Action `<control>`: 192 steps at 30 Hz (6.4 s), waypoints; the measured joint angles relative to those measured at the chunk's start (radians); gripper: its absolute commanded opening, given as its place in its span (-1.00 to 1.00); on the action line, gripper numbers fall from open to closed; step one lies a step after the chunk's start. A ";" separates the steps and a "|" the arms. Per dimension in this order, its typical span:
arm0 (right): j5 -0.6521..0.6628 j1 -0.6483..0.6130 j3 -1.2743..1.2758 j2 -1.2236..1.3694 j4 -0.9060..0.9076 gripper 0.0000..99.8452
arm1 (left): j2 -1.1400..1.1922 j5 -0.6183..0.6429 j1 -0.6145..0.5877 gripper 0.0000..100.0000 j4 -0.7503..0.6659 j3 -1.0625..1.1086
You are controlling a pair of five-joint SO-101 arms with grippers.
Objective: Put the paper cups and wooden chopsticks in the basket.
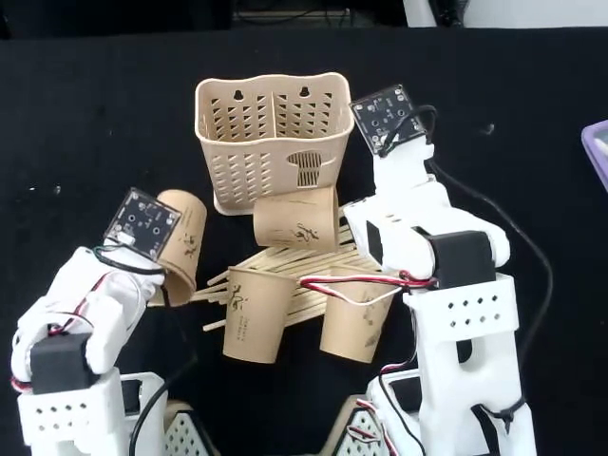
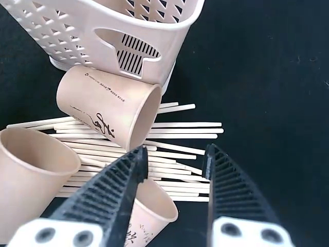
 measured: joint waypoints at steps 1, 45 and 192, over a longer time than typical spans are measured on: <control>0.008 -0.011 0.000 0.000 0.000 -0.62 | 0.000 -0.011 0.000 -0.94 0.018 -0.003; -0.046 -0.497 0.632 -0.652 -0.537 -0.43 | -0.002 0.898 0.376 -0.94 -0.430 -0.256; -0.252 -0.031 -0.612 0.557 -0.298 -0.98 | 0.000 0.890 -0.135 -0.71 -0.862 0.664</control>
